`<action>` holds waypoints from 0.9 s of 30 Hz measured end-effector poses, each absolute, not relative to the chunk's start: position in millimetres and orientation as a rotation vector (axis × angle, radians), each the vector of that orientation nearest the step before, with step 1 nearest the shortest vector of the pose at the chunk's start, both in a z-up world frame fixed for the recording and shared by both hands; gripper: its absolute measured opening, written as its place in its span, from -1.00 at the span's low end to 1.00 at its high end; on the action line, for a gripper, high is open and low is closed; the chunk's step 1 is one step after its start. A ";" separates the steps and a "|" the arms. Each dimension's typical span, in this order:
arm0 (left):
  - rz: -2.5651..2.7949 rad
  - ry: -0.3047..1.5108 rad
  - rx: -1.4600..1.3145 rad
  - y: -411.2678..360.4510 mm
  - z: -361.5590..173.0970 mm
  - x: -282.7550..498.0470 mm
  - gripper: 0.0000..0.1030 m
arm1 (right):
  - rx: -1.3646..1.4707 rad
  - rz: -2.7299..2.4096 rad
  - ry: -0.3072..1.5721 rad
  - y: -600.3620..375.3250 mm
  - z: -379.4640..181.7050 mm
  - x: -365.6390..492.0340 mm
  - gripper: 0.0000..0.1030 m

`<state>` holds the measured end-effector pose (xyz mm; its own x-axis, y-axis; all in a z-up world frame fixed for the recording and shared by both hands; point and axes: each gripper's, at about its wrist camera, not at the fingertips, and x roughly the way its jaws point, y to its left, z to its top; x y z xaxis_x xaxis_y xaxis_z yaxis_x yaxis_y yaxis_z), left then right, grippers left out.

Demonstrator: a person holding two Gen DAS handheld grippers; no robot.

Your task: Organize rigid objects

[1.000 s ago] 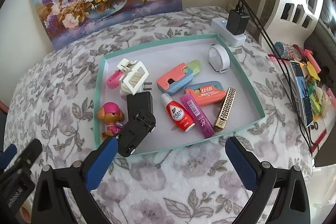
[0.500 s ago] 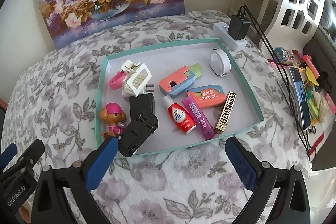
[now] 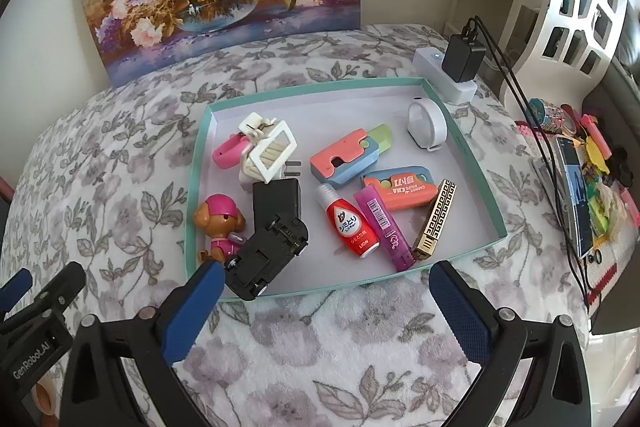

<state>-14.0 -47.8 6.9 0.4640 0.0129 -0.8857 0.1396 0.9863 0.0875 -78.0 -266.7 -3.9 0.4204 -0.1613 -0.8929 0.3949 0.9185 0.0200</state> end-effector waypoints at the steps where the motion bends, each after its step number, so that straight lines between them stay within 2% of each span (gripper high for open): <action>1: -0.077 1.088 0.157 -47.7 6.8 -13.8 0.89 | 0.242 -0.354 1.084 -266.9 -4.0 -78.1 1.00; 27: -0.053 1.100 0.137 -41.6 5.4 -11.6 0.89 | 0.236 -0.349 1.102 -266.7 -8.8 -76.4 1.00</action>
